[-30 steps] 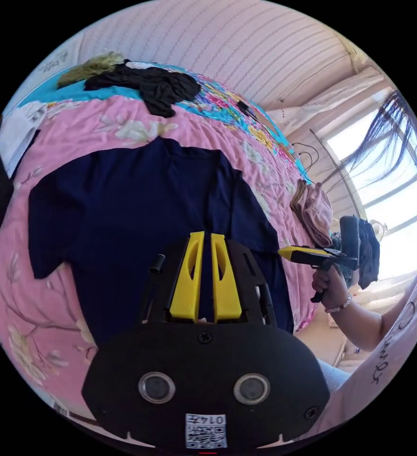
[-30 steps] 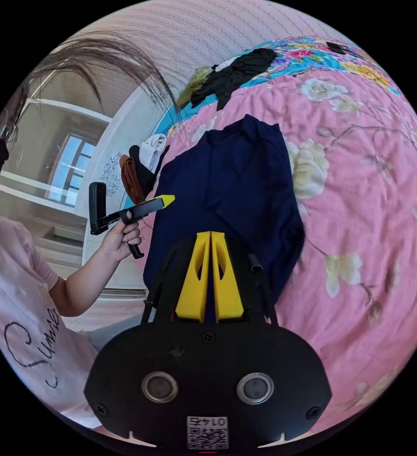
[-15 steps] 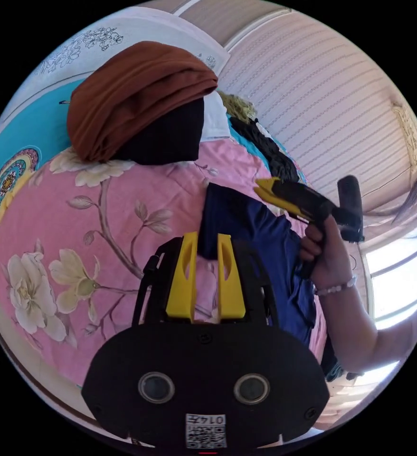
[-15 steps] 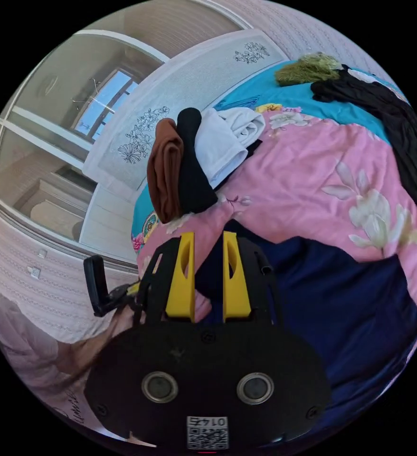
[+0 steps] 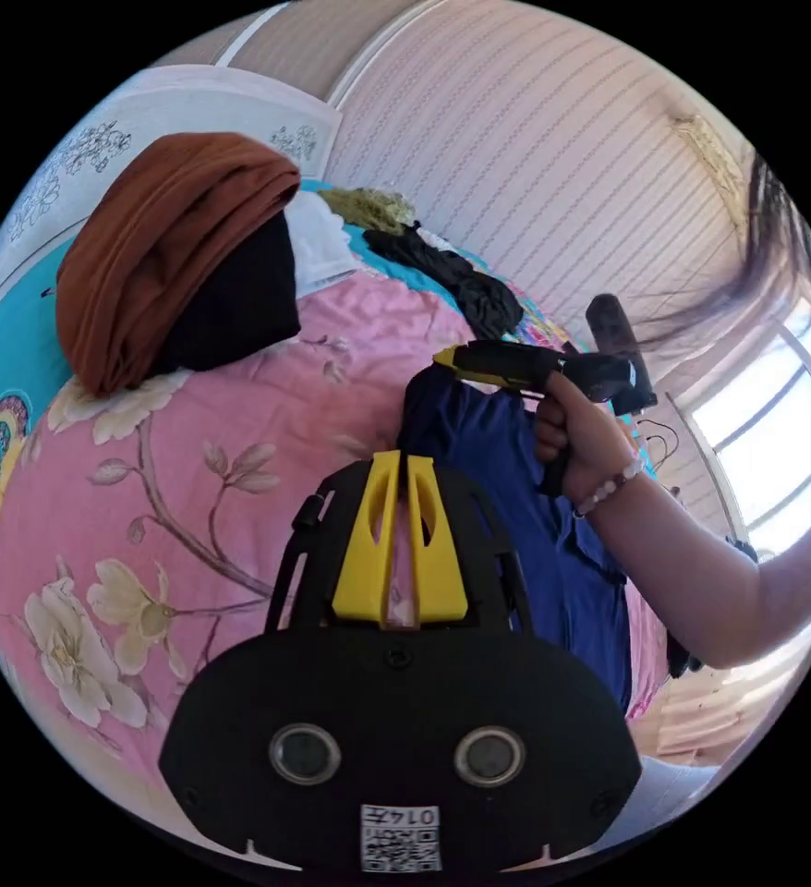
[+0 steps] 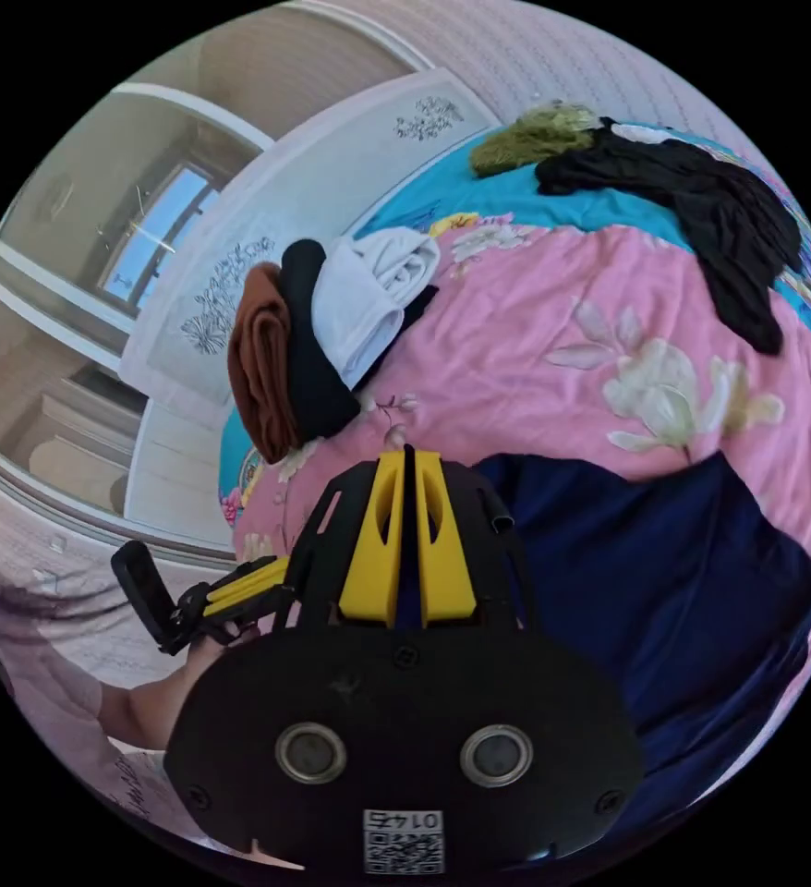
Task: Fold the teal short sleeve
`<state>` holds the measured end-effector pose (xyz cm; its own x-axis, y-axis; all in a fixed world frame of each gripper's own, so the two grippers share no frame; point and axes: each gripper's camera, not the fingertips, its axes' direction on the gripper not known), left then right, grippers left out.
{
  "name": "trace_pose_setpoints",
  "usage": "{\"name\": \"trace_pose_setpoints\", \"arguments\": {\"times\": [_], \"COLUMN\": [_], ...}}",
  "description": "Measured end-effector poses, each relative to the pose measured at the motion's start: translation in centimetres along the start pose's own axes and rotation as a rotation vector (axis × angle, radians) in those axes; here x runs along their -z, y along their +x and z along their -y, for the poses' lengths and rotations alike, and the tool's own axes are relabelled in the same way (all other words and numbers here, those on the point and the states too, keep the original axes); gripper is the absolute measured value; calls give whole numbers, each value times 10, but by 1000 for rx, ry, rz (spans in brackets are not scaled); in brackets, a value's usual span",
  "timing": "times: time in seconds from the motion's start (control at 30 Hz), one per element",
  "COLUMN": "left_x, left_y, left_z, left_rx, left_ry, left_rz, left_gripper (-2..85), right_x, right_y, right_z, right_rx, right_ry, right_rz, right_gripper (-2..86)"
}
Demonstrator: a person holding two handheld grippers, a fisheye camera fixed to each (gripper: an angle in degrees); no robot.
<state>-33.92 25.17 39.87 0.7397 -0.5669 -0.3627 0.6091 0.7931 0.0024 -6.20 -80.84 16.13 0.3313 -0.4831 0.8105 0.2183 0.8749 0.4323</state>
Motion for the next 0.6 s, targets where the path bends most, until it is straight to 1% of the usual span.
{"name": "trace_pose_setpoints", "arguments": {"times": [0.07, 0.13, 0.17, 0.2, 0.27, 0.33, 0.4, 0.47, 0.53, 0.57, 0.6], "left_x": [6, 1, -2, -9, -20, -25, -23, -24, -36, -41, -50], "left_y": [18, 42, 47, 57, 64, 66, 65, 64, 61, 60, 59], "left_z": [0, -4, -5, -9, -12, -10, -2, 12, 39, 47, 62], "left_rx": [-85, -180, -199, -228, -221, -192, -184, -199, -196, -190, -190], "left_ry": [16, -20, -35, -71, -135, -164, -166, -165, -200, -208, -196], "left_rz": [-66, -143, -161, -198, -225, -255, -238, -190, -82, -56, -29], "left_gripper": [-6, 1, 5, 18, 40, 50, 50, 49, 41, 42, 44], "right_x": [36, 72, 78, 87, 90, 94, 104, 117, 141, 149, 162], "right_y": [20, 50, 56, 65, 77, 92, 96, 99, 103, 105, 110], "right_z": [-22, -55, -63, -78, -96, -116, -129, -138, -145, -146, -147], "right_rx": [-45, -146, -163, -181, -218, -263, -265, -259, -257, -260, -273], "right_ry": [84, 155, 167, 172, 123, 76, 92, 90, 114, 129, 154], "right_rz": [74, 150, 158, 142, 63, 62, 87, 66, -13, -48, -136], "right_gripper": [12, 13, 14, 16, 20, 28, 33, 39, 49, 52, 63]}}
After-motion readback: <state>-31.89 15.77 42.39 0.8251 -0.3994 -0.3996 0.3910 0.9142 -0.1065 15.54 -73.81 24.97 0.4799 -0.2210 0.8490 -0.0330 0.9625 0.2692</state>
